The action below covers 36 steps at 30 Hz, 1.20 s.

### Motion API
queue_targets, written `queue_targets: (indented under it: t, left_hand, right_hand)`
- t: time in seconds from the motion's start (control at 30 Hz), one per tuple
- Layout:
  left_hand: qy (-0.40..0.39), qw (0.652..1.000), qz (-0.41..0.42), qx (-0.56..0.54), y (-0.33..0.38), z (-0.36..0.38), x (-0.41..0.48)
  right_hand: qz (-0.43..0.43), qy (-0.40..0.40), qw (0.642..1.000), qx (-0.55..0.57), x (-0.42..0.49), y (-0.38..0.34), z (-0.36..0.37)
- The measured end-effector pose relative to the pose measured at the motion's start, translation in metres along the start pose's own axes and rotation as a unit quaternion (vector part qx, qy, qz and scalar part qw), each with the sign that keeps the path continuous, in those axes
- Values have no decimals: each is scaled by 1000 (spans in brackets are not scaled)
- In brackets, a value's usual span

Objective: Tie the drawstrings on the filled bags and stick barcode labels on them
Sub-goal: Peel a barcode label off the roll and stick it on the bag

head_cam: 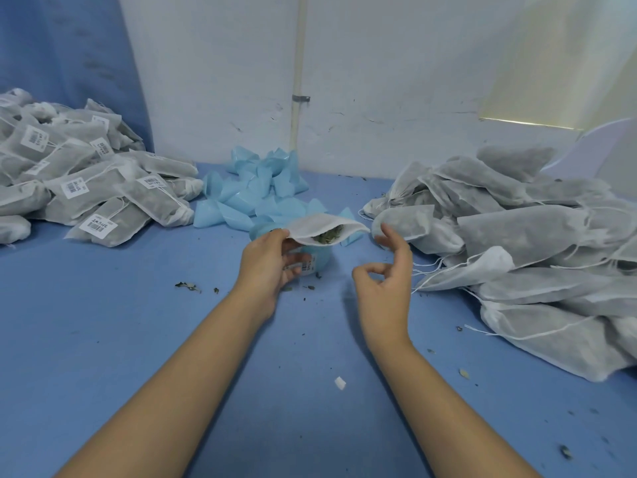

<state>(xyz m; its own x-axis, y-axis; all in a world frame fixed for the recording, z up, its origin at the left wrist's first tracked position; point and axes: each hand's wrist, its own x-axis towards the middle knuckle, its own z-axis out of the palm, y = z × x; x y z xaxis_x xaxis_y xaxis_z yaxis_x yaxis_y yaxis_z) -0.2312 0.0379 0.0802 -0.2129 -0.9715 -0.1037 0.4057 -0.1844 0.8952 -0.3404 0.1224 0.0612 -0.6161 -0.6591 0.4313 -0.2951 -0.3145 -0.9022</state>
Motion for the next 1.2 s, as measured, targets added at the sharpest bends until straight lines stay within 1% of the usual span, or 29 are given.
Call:
queue_targets:
  t: [0.1,0.17,0.23,0.33,0.43,0.5,0.63,0.8,0.87,1.0,1.13,1.2]
  left_hand:
    - [-6,999,10,30,0,-2,-1]
    - [-16,999,16,29,0,-2,-2]
    - [-43,999,7,-13,-1,-1,-2]
    - [-104,991,-18,-88,0,3,-4]
    - [-140,985,-29,-97,-3,8,-7]
    - [-139,987,-39,-77,-6,11,-9]
    - [-118,992,-32,17,-8,13,-11]
    - [-104,990,31,91,-8,11,-14]
    - [-92,991,43,92,-9,10,-15]
    - [-81,994,37,70,-9,8,-13]
    - [-69,997,32,31,-9,7,-10]
    - [-71,997,30,-12,-7,8,-9]
  right_hand:
    - [-27,-43,998,32,-2,1,4]
    - [-42,-45,998,17,-3,3,5]
    - [-43,-29,999,-5,-3,6,6]
    - [-21,7,1000,1,0,10,6]
    - [11,19,1000,-2,4,12,4]
    - [26,7,1000,-14,4,13,3]
    - [28,-21,999,-22,3,12,4]
    - [14,-22,1000,-10,3,15,4]
    - [21,-17,999,17,3,16,5]
    - [6,-28,998,58,2,15,7]
    - [-12,-34,999,32,1,15,7]
    - [-34,-25,999,3,1,15,6]
